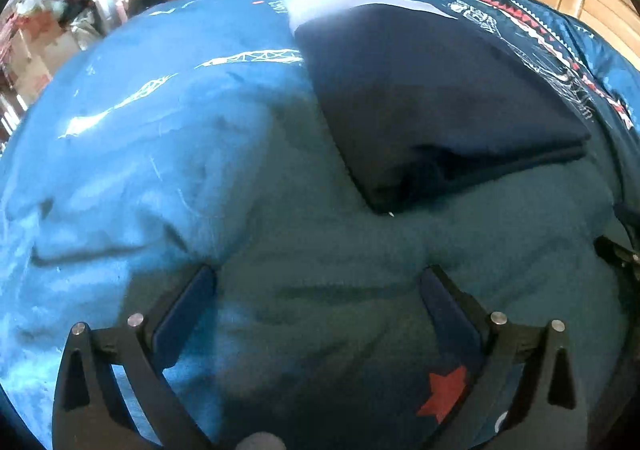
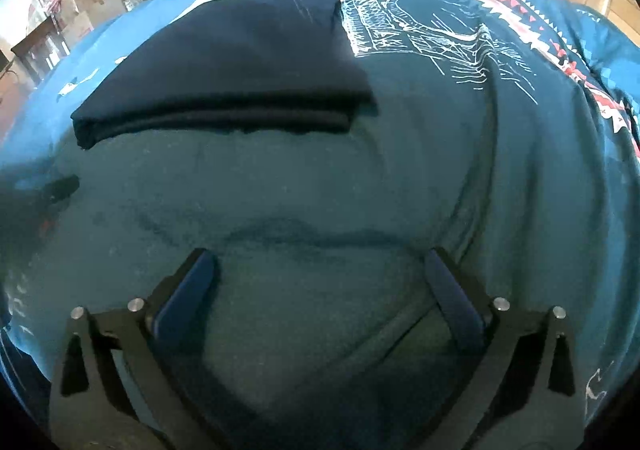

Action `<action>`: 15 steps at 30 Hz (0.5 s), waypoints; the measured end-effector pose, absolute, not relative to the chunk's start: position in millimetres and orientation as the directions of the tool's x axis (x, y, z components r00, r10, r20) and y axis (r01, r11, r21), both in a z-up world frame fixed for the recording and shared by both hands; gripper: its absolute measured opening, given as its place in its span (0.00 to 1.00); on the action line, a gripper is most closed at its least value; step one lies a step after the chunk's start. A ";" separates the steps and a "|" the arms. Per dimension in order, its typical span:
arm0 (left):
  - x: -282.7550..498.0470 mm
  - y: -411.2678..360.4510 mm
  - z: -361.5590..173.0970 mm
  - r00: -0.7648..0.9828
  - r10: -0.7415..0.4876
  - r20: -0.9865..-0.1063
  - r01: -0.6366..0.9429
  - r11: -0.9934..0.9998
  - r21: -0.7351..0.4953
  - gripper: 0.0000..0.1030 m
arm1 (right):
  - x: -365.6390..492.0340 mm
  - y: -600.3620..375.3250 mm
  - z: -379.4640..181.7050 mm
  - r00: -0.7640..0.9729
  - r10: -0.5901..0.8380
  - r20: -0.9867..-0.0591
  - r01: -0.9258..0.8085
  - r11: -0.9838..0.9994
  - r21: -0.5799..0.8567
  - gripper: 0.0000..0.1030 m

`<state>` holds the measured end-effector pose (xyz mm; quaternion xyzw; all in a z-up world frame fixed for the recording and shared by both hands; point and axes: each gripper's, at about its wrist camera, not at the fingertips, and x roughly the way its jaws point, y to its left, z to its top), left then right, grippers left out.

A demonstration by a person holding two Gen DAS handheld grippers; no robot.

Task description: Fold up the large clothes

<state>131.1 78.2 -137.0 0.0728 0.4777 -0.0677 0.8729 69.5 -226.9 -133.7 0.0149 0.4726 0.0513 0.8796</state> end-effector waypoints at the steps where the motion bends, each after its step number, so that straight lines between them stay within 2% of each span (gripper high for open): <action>1: 130.1 77.1 -136.9 0.539 -0.045 -0.841 0.187 0.980 0.068 1.00 | 69.7 -226.3 -134.1 0.550 0.101 -0.829 -0.076 0.995 0.070 1.00; 15: 125.8 80.0 -142.1 0.578 -0.063 -0.814 0.190 0.980 0.059 1.00 | 71.0 -223.2 -138.7 0.568 0.095 -0.818 -0.070 0.995 0.067 1.00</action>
